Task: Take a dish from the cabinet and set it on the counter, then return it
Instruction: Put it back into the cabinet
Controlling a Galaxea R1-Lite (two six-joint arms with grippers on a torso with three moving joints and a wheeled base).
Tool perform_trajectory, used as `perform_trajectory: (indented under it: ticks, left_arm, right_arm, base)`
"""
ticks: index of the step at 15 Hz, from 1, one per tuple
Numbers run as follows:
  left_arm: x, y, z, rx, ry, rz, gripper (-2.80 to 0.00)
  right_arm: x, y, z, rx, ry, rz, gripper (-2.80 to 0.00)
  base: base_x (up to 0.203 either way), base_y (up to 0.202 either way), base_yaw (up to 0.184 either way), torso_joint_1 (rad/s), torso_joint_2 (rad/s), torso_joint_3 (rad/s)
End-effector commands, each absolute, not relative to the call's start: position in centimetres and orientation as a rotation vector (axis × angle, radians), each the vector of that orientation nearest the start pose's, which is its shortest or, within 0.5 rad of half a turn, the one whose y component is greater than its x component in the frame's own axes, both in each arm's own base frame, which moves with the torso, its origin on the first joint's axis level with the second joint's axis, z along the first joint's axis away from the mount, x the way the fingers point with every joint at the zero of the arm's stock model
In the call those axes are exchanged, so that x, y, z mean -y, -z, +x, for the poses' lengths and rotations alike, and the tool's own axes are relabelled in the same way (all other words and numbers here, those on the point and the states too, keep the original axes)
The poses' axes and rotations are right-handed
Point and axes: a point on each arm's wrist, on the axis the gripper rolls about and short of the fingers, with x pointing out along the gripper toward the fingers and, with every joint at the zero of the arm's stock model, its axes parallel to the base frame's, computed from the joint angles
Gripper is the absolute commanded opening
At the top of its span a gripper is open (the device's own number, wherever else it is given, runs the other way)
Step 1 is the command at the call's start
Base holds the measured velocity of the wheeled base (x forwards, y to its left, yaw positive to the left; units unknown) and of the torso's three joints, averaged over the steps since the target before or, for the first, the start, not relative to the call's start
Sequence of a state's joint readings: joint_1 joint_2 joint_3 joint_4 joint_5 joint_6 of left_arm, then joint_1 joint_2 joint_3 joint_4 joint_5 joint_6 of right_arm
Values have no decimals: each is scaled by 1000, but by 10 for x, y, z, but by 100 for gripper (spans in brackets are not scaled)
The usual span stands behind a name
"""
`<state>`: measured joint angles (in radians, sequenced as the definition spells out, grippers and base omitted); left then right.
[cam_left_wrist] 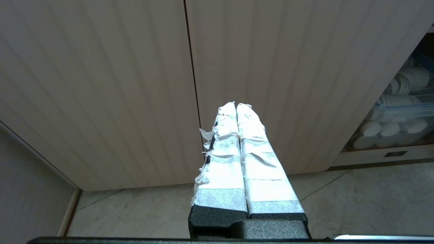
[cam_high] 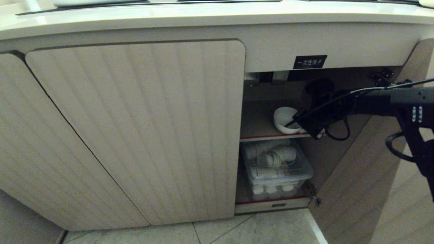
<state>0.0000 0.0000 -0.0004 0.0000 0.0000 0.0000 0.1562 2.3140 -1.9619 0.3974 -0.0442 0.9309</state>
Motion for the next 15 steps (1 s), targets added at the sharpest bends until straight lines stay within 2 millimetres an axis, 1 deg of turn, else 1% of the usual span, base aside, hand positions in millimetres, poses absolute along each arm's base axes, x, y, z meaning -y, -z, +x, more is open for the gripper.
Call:
perform_trajectory:
  ticks: [1, 10, 15]
  left_arm:
    - [0, -75, -23, 0, 2, 0, -280]
    - [0, -76, -23, 0, 0, 0, -280]
    - [0, -75, -23, 0, 0, 0, -280]
  right_arm:
    - [-72, -160, 463, -734, 248, 816, -280]
    - [-67, -157, 469, -706, 243, 825, -280]
    - [-66, -154, 470, -710, 240, 801, -280]
  base:
    - [0, 0, 0, 0, 0, 0]
    - [0, 0, 0, 0, 0, 0]
    - [0, 0, 0, 0, 0, 0]
